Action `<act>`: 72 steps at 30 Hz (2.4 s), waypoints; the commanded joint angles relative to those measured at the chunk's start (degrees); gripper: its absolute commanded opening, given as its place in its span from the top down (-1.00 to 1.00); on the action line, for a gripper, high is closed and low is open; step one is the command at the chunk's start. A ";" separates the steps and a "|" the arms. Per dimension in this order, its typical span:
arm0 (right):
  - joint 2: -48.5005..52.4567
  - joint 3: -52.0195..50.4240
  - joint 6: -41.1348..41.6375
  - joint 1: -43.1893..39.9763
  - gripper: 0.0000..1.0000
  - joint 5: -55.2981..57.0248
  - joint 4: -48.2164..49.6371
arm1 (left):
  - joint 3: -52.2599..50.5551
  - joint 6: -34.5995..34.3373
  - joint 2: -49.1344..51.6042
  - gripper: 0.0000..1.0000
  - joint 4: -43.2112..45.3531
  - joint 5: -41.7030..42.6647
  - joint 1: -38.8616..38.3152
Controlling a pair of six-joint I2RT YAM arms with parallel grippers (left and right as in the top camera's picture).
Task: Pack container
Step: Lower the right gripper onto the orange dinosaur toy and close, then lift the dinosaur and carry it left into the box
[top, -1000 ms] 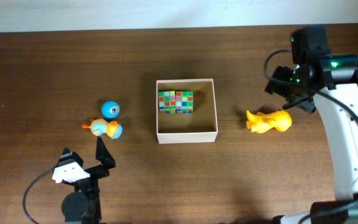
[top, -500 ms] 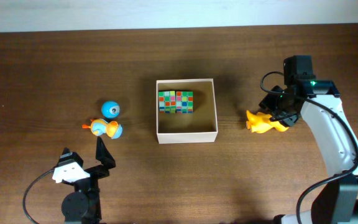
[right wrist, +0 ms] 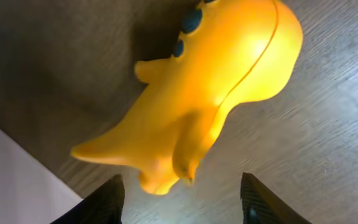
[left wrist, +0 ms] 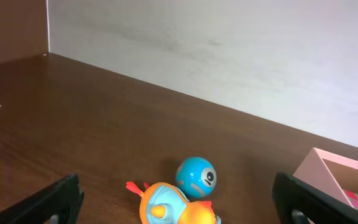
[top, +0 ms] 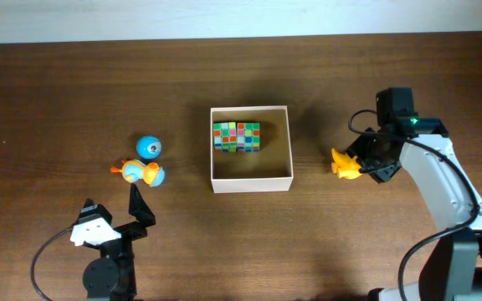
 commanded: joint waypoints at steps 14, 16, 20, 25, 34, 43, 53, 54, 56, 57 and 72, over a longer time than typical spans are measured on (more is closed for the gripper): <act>0.48 -5.90 0.83 -0.39 0.41 1.20 6.56 | -0.39 0.87 -0.44 -0.98 0.13 -0.39 0.28; 0.48 -5.90 0.83 -0.39 0.49 1.88 6.56 | -0.39 0.87 -0.44 -0.98 0.13 -0.39 0.28; 0.48 -5.90 0.79 -0.39 0.67 2.78 6.54 | -0.39 0.87 -0.44 -0.98 0.13 -0.39 0.28; 0.48 -5.90 0.63 -0.39 0.47 5.20 6.56 | -0.39 0.87 -0.44 -0.98 0.13 -0.39 0.28; 0.48 -5.90 0.57 -0.39 0.49 7.74 7.39 | -0.39 0.87 -0.44 -0.98 0.13 -0.39 0.28; 0.48 -5.90 0.59 -0.39 0.92 8.20 8.02 | -0.39 0.87 -0.44 -0.98 0.13 -0.39 0.28; 0.35 -5.49 -2.34 -0.39 0.92 8.02 8.02 | -0.39 0.90 -0.44 -0.98 0.13 -0.39 0.28; 0.26 -5.22 -3.23 -0.39 0.93 7.50 8.00 | -0.39 0.87 -0.44 -0.98 0.13 -0.39 0.28; -0.07 -4.50 -4.81 -0.39 0.92 6.71 7.80 | -0.39 0.87 -0.44 -0.98 0.13 -0.39 0.28; -0.42 -3.96 -5.92 -0.39 0.93 6.16 7.80 | -0.39 0.90 -0.44 -0.98 0.13 -0.39 0.28; -4.90 10.49 -21.51 -0.39 0.92 -4.96 2.27 | -0.39 0.87 -0.44 -0.98 0.13 -0.39 0.28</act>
